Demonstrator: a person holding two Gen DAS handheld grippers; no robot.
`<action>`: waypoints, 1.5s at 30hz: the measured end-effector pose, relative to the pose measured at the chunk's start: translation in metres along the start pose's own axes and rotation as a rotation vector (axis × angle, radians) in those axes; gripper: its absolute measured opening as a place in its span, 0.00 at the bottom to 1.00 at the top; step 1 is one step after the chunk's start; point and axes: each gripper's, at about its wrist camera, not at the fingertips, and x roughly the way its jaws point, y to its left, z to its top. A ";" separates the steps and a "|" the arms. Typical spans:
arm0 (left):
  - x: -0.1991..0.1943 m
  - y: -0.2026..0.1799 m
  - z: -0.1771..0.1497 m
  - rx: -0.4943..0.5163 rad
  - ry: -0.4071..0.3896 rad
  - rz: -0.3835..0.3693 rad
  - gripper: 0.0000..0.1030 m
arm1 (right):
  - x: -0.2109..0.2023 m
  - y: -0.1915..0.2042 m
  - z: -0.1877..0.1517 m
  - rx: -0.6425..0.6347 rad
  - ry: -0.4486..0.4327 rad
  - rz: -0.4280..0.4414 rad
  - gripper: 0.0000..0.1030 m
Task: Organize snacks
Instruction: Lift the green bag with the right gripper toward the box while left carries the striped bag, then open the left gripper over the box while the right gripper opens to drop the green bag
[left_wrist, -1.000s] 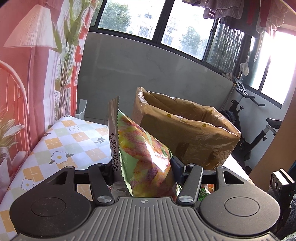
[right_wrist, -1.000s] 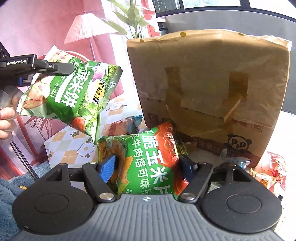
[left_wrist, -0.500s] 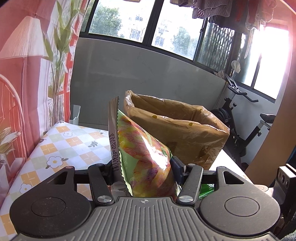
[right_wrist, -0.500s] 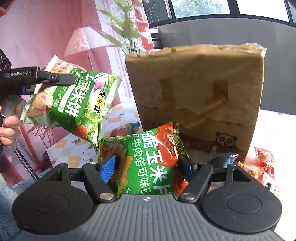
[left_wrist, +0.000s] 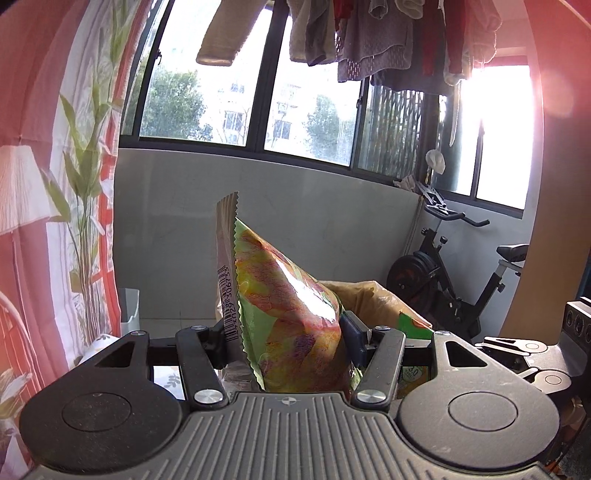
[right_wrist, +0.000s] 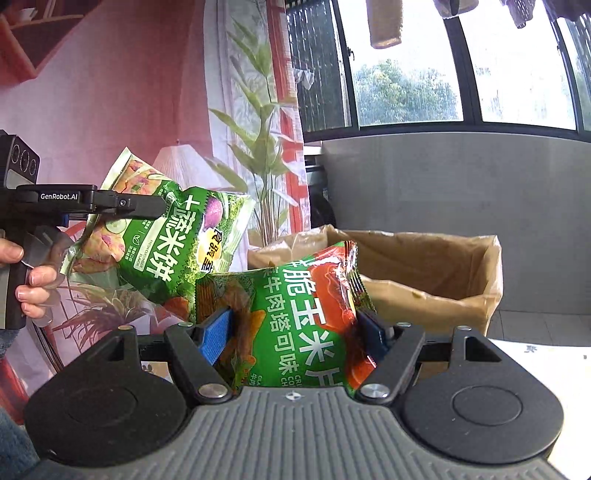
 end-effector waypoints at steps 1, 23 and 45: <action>0.003 -0.001 0.005 0.014 -0.007 -0.001 0.59 | 0.001 -0.002 0.005 -0.011 -0.007 -0.006 0.72; 0.160 -0.008 0.064 0.169 0.107 0.003 0.59 | 0.111 -0.090 0.073 -0.059 -0.005 -0.230 0.72; 0.200 0.010 0.040 0.197 0.246 0.020 0.80 | 0.145 -0.097 0.062 -0.032 0.146 -0.241 0.78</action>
